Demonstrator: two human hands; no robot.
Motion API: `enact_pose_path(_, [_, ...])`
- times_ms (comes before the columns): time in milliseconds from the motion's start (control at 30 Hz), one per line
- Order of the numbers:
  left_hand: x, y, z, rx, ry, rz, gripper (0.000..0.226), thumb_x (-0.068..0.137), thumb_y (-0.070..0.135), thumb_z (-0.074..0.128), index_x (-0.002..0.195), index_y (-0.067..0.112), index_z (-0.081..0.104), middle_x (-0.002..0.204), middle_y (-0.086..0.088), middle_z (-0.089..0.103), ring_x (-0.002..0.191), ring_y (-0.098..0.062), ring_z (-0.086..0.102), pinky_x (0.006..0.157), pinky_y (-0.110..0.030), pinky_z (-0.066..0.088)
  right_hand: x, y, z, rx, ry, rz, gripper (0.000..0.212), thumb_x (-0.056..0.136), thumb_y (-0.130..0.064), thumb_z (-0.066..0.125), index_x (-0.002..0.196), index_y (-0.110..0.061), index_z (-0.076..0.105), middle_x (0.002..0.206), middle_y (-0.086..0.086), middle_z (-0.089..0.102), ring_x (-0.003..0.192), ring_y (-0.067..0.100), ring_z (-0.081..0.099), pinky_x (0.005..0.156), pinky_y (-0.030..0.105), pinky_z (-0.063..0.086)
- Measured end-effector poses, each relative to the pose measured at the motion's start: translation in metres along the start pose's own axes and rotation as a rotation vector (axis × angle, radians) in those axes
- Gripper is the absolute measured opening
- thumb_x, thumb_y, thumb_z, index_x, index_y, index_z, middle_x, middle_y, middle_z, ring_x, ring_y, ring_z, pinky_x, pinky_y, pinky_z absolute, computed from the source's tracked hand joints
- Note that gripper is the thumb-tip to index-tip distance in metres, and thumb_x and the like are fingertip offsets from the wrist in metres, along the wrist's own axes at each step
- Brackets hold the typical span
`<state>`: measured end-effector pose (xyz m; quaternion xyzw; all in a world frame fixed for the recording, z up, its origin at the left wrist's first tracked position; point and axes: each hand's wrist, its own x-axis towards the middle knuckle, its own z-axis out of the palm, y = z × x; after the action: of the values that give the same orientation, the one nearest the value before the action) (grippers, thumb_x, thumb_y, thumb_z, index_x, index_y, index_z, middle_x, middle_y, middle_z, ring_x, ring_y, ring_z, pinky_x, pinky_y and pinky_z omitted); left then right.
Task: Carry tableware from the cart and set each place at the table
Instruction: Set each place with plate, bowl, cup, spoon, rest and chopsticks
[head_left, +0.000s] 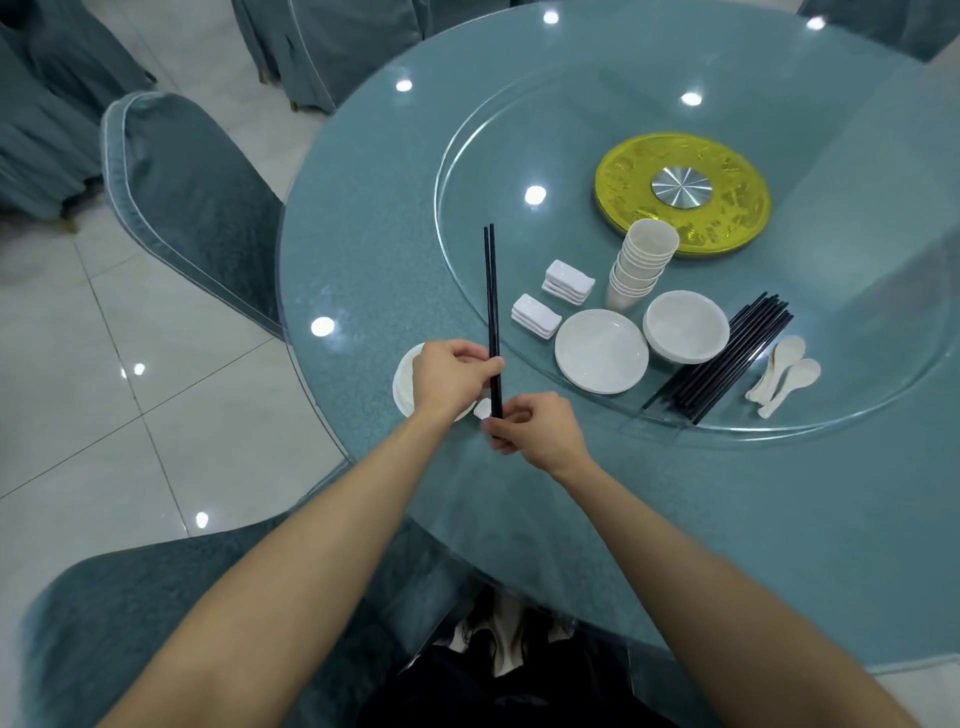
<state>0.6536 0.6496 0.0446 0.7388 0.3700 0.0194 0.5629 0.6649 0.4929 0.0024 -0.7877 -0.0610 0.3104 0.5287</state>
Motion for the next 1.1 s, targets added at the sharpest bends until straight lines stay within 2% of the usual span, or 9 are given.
enact_pose_path(200, [-0.001,-0.006,-0.003,0.097,0.003,0.057,0.01,0.074,0.014,0.084,0.081,0.019,0.077,0.071,0.004,0.078,0.065,-0.019,0.078,0.072,-0.044,0.067,-0.002,0.004,0.005,-0.078,-0.049,0.004,0.017,0.082,-0.023,0.09,0.089,-0.014,0.078,0.071,0.004,0.078,0.071,0.026,0.077,0.08,0.049,0.064])
enact_pose_path(333, [0.001,-0.015,-0.005,0.164,-0.008,0.104,0.009,0.07,0.018,0.081,0.076,0.022,0.077,0.068,0.006,0.076,0.065,-0.015,0.077,0.072,-0.042,0.067,-0.005,0.01,0.004,-0.1,-0.095,0.061,0.044,0.07,-0.035,0.099,0.102,-0.014,0.075,0.079,0.001,0.079,0.074,0.024,0.078,0.078,0.047,0.065])
enact_pose_path(400, [0.0,-0.022,-0.006,0.237,-0.01,0.131,0.008,0.071,0.02,0.082,0.077,0.023,0.078,0.067,0.01,0.075,0.064,-0.008,0.074,0.072,-0.038,0.066,-0.006,0.017,-0.001,-0.118,-0.088,0.075,0.049,0.069,-0.04,0.099,0.104,-0.016,0.074,0.079,-0.001,0.079,0.075,0.025,0.078,0.075,0.045,0.066])
enact_pose_path(500, [-0.006,-0.035,-0.009,0.374,-0.008,0.173,0.008,0.074,0.022,0.085,0.08,0.023,0.08,0.064,0.013,0.073,0.063,-0.002,0.07,0.072,-0.03,0.062,-0.009,0.027,-0.01,-0.132,-0.072,0.102,0.046,0.072,-0.037,0.097,0.105,-0.016,0.074,0.08,-0.001,0.079,0.076,0.026,0.077,0.072,0.041,0.065])
enact_pose_path(633, [-0.018,-0.057,-0.014,0.506,-0.055,0.185,0.006,0.076,0.023,0.085,0.079,0.022,0.079,0.065,0.011,0.072,0.067,-0.003,0.069,0.067,-0.025,0.056,-0.011,0.044,-0.023,-0.145,0.0,0.134,0.033,0.079,-0.025,0.094,0.102,-0.012,0.074,0.083,0.004,0.079,0.07,0.021,0.078,0.07,0.042,0.064])
enact_pose_path(833, [-0.031,-0.095,-0.013,0.667,-0.121,0.153,0.007,0.071,0.025,0.081,0.074,0.021,0.076,0.067,0.008,0.072,0.069,-0.013,0.069,0.068,-0.033,0.061,-0.017,0.061,-0.031,-0.159,0.039,0.144,0.026,0.083,-0.022,0.09,0.1,-0.01,0.074,0.081,0.005,0.079,0.068,0.02,0.078,0.067,0.039,0.063])
enact_pose_path(1100, [-0.035,-0.126,-0.001,0.814,-0.191,0.13,0.011,0.069,0.031,0.072,0.072,0.019,0.071,0.066,0.004,0.069,0.067,-0.021,0.067,0.063,-0.034,0.059,-0.027,0.073,-0.034,-0.153,0.064,0.162,0.021,0.085,-0.021,0.087,0.098,-0.01,0.074,0.081,0.006,0.079,0.067,0.021,0.077,0.065,0.037,0.063])
